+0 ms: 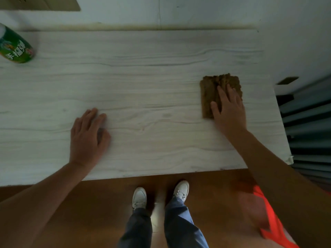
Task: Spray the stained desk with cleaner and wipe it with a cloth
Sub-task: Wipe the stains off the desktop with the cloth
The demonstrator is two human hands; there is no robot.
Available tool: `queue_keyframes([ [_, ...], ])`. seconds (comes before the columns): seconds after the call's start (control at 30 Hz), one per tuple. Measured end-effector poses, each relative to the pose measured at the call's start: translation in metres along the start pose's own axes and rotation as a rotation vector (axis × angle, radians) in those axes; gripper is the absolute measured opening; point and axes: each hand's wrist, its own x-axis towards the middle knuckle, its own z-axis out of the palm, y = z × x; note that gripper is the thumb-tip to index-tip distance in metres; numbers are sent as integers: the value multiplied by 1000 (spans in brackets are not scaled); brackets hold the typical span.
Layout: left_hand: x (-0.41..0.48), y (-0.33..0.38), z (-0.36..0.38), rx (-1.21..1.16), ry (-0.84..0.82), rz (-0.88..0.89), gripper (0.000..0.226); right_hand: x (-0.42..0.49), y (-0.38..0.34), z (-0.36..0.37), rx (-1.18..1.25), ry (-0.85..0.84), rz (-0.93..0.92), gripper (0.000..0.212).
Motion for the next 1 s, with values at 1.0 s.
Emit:
queue_keyframes([
  [1.0,-1,52,17,100,22,-288,68,111,-45,7,-83,-75,-419,63],
])
